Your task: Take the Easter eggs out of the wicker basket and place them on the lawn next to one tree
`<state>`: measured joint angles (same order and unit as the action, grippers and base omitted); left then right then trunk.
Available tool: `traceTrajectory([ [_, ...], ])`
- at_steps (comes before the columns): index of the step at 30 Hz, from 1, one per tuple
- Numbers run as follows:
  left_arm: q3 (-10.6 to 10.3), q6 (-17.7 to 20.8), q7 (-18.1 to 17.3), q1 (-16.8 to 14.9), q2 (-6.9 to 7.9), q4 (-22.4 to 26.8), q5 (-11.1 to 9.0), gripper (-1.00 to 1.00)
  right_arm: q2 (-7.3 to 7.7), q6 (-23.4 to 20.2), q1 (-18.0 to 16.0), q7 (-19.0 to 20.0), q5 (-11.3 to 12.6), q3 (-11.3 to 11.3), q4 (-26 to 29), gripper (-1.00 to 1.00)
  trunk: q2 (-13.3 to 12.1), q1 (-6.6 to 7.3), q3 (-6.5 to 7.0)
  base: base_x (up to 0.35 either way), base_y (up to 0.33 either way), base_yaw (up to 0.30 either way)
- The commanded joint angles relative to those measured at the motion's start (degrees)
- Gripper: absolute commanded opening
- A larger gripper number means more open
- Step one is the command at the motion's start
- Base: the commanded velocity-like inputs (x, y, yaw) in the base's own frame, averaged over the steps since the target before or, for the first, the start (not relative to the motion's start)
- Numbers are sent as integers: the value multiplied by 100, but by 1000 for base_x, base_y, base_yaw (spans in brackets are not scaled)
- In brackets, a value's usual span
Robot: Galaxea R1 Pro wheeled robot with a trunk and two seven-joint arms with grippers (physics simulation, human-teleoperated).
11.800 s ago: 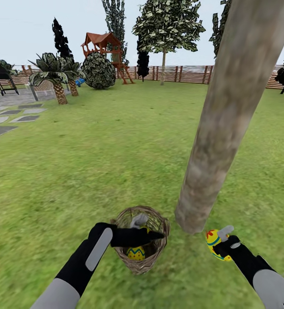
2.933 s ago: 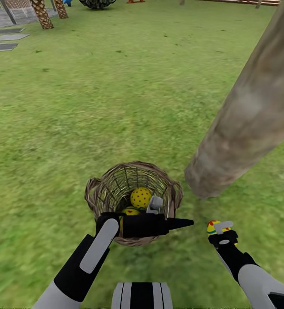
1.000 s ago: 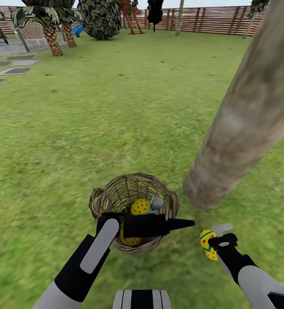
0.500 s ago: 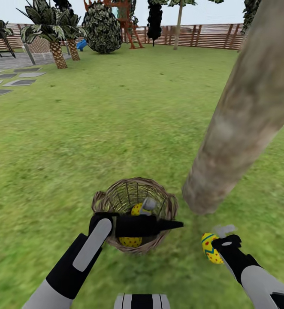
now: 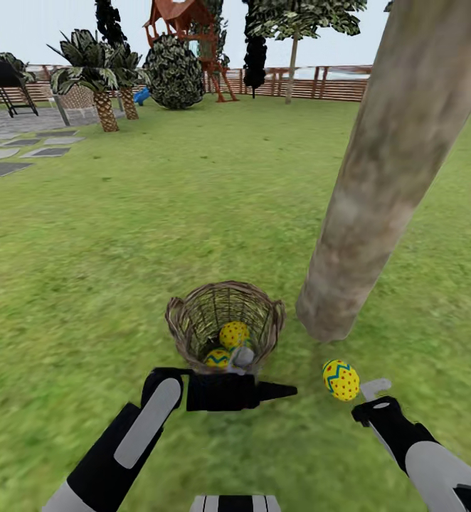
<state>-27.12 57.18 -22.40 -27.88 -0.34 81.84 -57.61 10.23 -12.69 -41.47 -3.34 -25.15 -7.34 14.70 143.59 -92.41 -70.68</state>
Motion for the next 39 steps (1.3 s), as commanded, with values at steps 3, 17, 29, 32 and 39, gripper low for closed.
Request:
traceTrajectory([
  [3, 4, 1, -28, 253, 110, -4, 30, 100, 113, -23, 2, 234, -30, -28, -13, 100, -3, 12, 64, -336, 0, 0],
  [17, 51, -1023, 449, 398, 455, -2750, 624, 100, 286, -5, 42, 992, -84, -17, -324, 100, -21, 48, 374, -233, 0, 0],
  [29, 84, -2079, 4579, 397, 386, -3477, 558, 100, 249, 21, 78, 1019, -111, -4, -496, 100, -32, 69, 551, 0, 0, 0],
  [32, 84, -2065, 4613, 398, 378, -3464, 553, 100, 245, 21, 78, 1019, -107, -4, -517, 100, -76, 97, 613, 0, 0, 0],
  [39, 84, -2065, 4624, 398, 377, -3500, 565, 100, 234, 21, 78, 1024, -113, -4, -659, 100, -357, 250, 739, 0, 0, 0],
])
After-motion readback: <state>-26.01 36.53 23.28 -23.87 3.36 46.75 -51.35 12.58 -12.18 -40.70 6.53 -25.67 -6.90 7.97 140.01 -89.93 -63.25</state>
